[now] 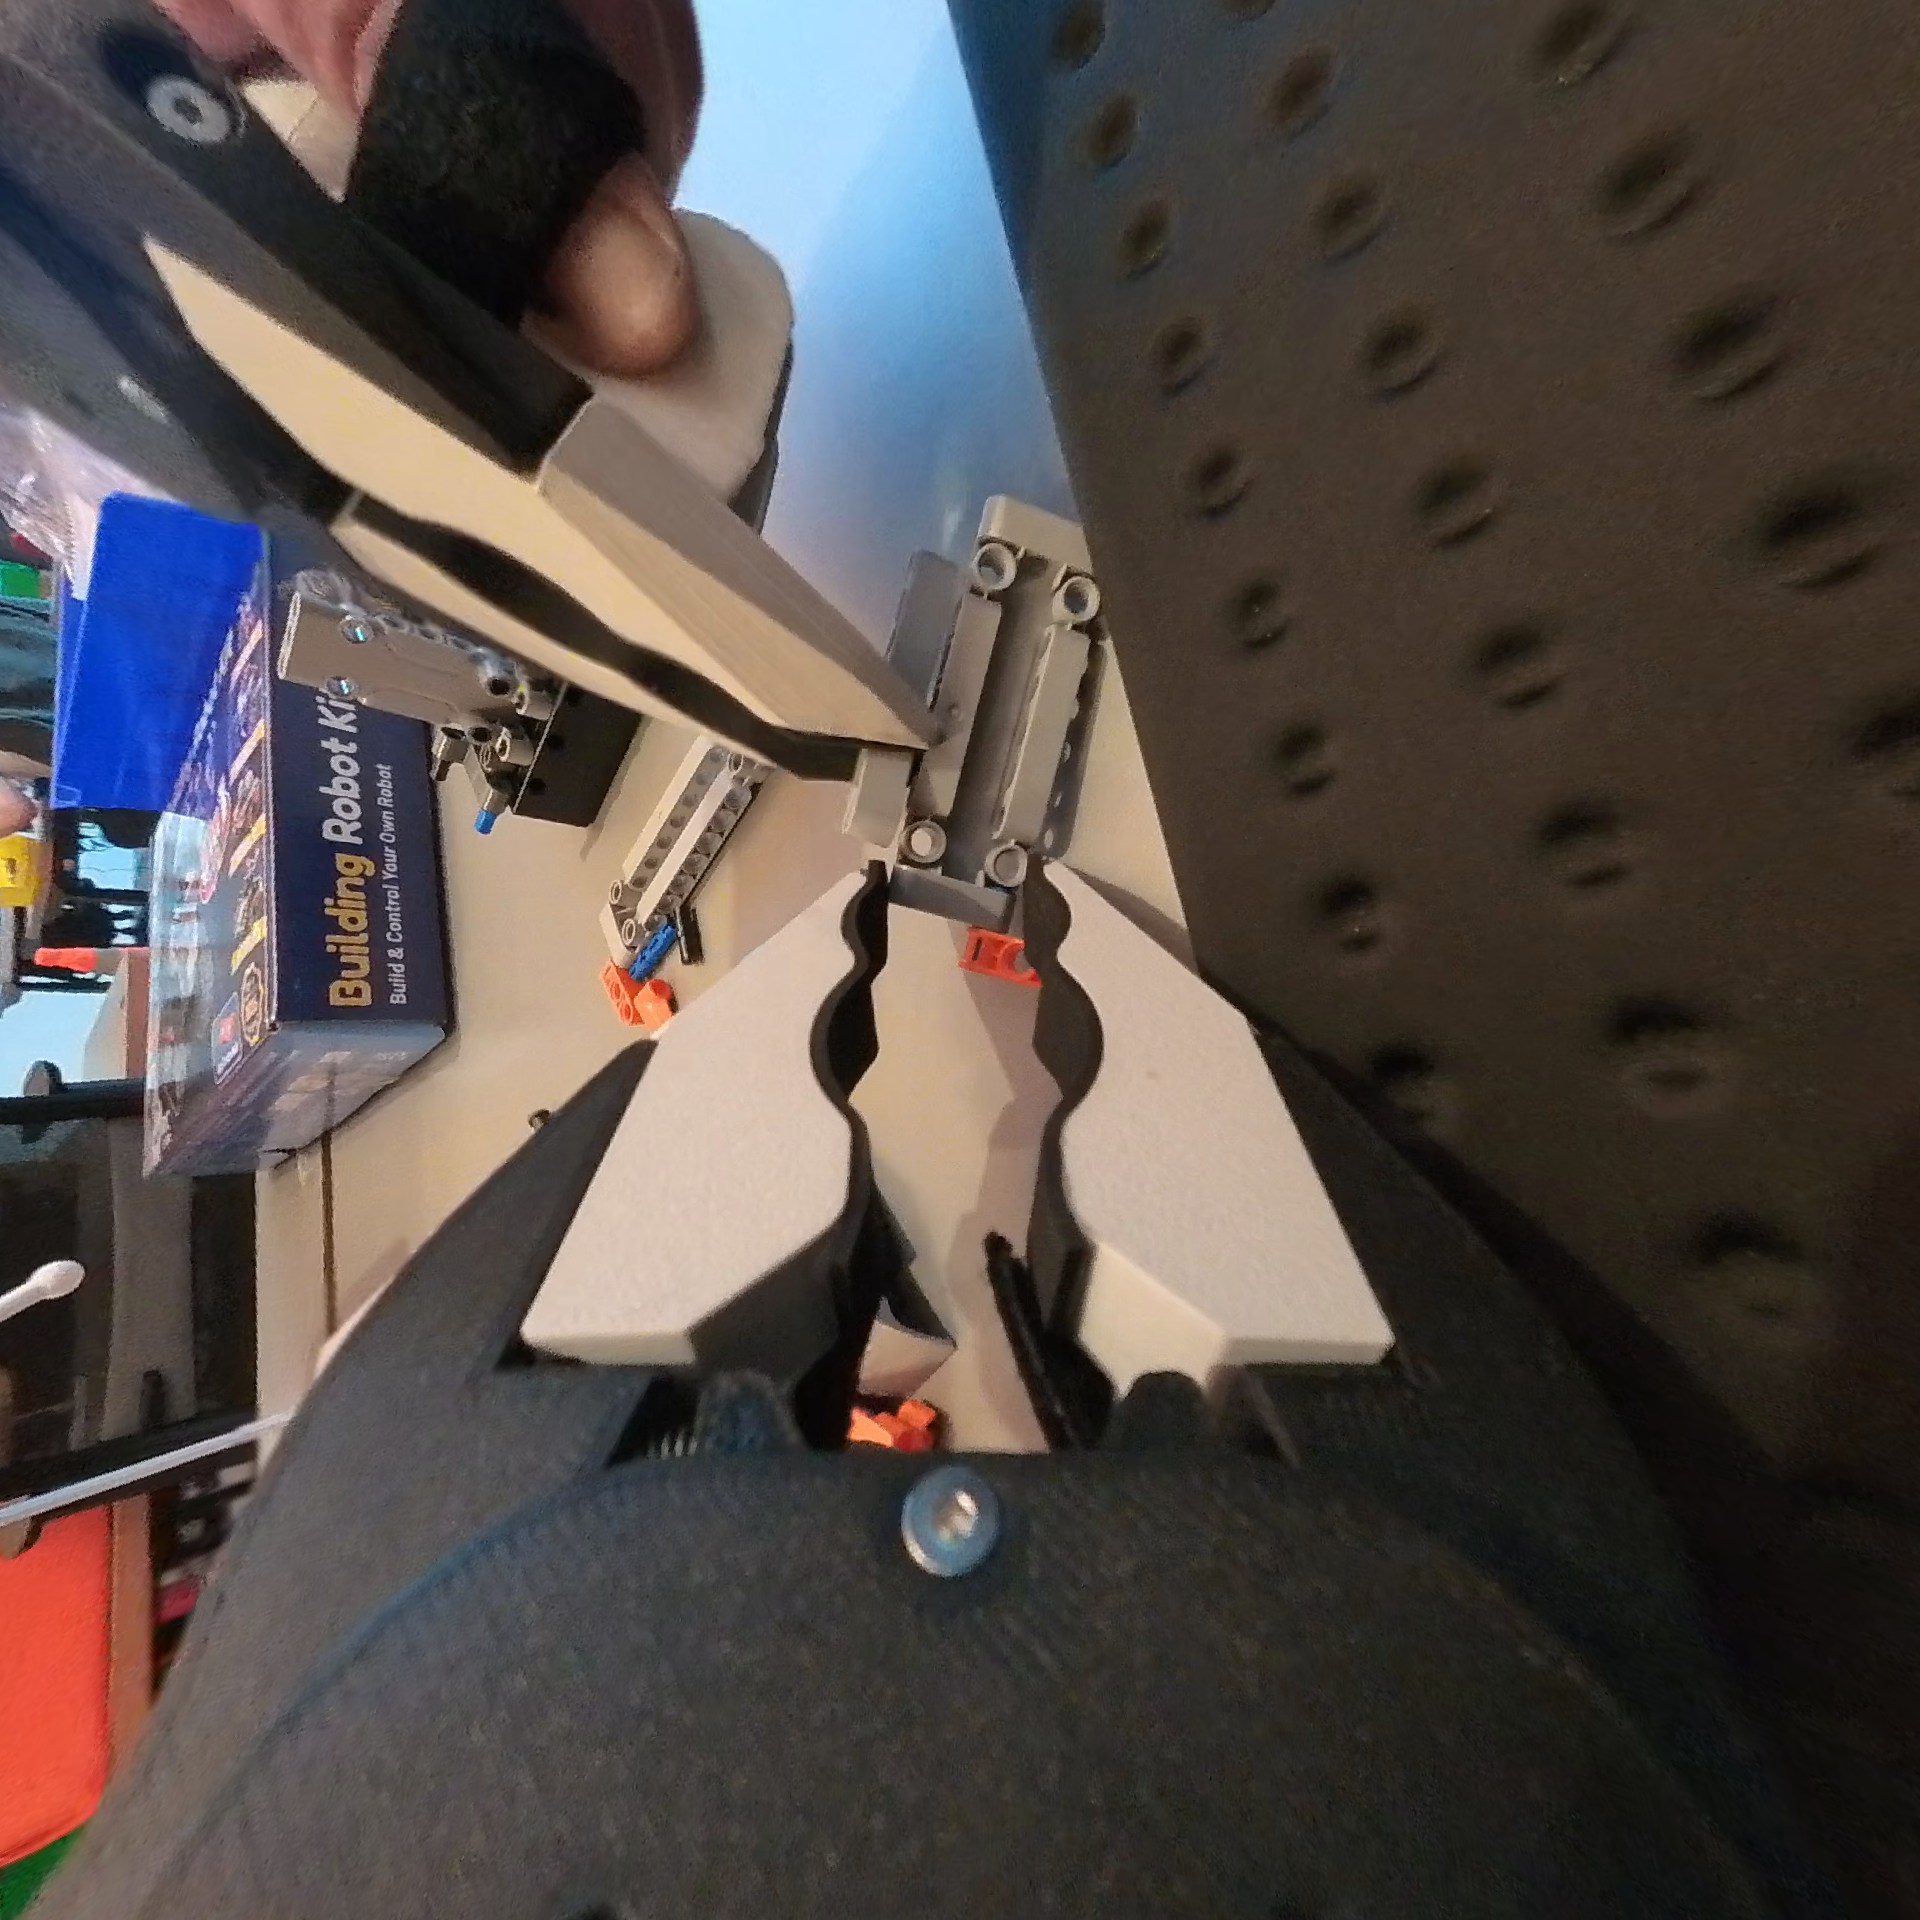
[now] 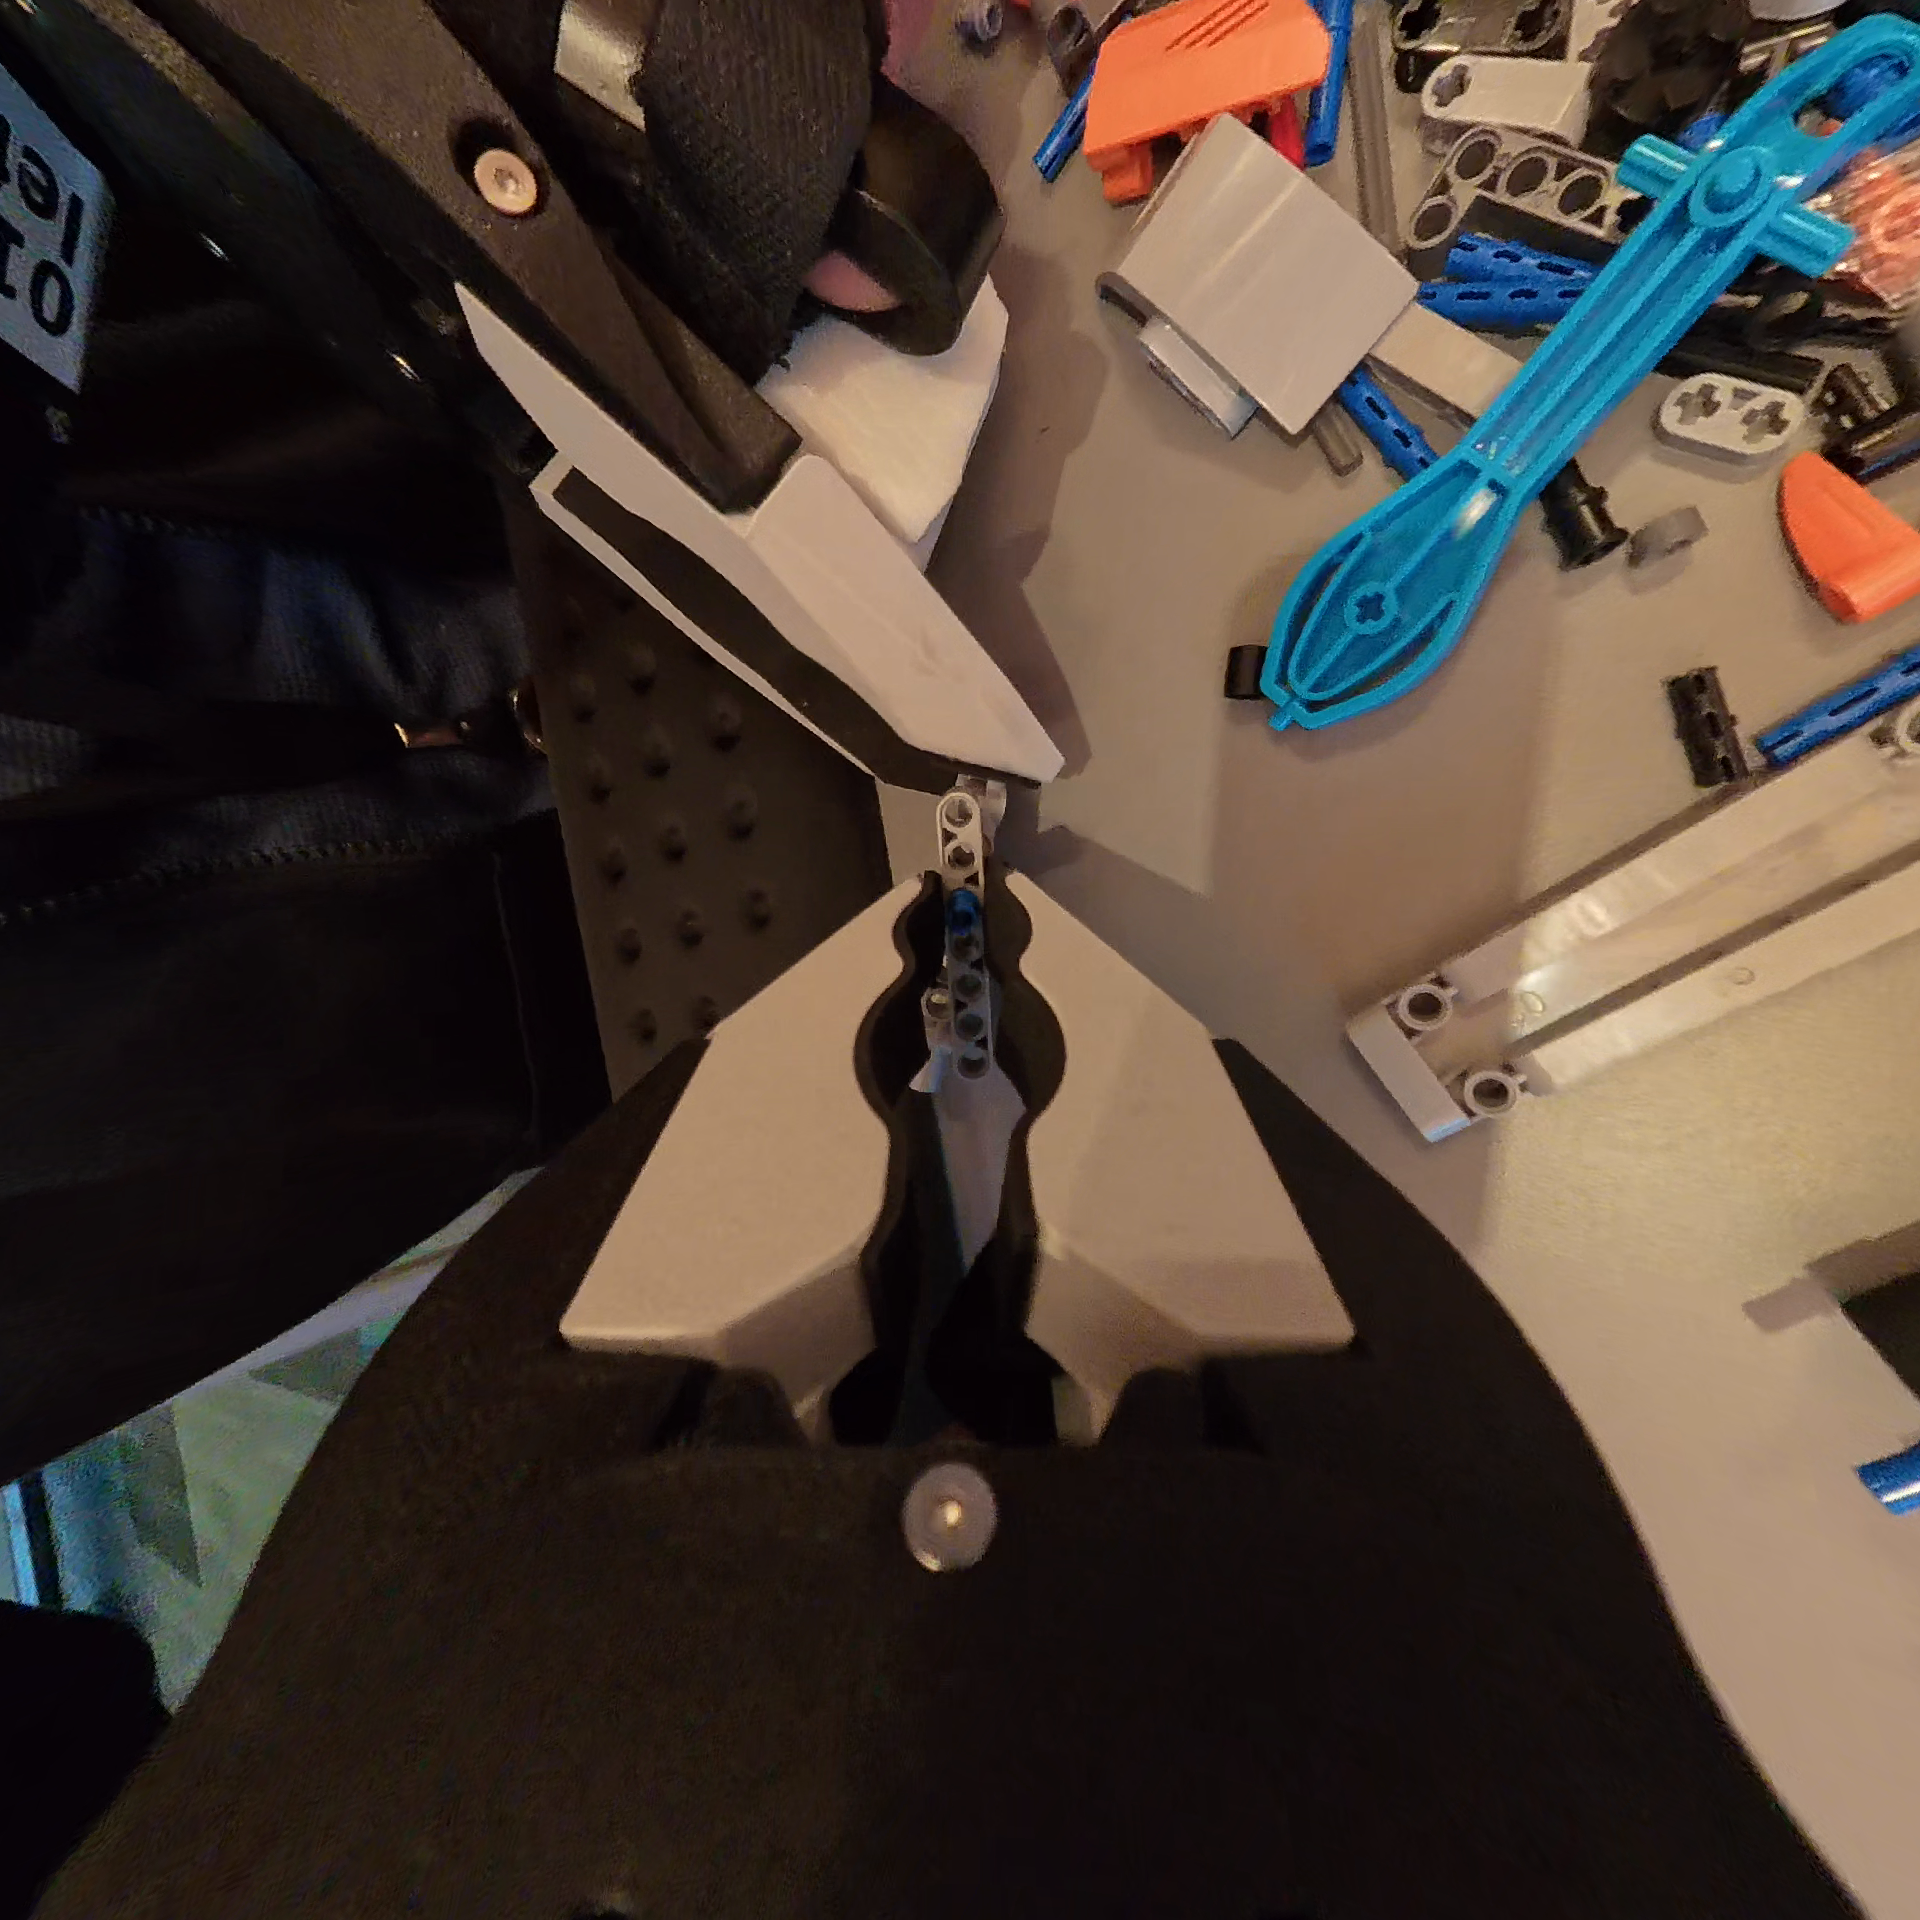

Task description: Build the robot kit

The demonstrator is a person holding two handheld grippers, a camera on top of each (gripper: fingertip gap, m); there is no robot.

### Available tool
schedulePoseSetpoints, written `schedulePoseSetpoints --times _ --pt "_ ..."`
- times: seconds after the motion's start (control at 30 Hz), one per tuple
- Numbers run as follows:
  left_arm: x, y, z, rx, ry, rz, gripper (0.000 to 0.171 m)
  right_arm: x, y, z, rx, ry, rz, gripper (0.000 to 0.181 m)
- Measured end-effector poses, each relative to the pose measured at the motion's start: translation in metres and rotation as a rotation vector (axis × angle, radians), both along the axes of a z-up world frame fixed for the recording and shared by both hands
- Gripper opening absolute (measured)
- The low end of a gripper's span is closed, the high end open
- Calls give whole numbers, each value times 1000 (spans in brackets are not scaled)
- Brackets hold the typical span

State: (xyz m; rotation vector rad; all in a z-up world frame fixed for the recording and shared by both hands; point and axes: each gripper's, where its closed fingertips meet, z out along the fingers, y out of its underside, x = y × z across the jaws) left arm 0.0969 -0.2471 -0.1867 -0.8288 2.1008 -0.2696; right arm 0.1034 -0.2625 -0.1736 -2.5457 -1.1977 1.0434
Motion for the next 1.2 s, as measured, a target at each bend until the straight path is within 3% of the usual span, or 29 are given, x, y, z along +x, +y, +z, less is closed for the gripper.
schedulePoseSetpoints --times 0.57,0.73,0.8,0.87,0.97,1.07,1.2 --pt "-1 -3 0 44 1 -30 23 -1 0 -3 -205 75 -52 6" --pt "1 0 1 64 -13 -16 24 -4 1 0 -169 76 -55 14" --pt "1 1 1 57 -11 -6 24 2 0 -3 -165 80 -74 27" --pt "1 2 1 59 -11 -4 24 6 5 4 -139 124 -127 21" --pt "1 3 1 74 -11 2 24 11 -2 -6 -84 28 -112 22" --pt "0 7 2 66 -4 24 24 6 -9 -10 -46 -1 -97 7" --pt "-2 13 13 21 -29 48 24 8 2 -6 97 -35 -114 6"
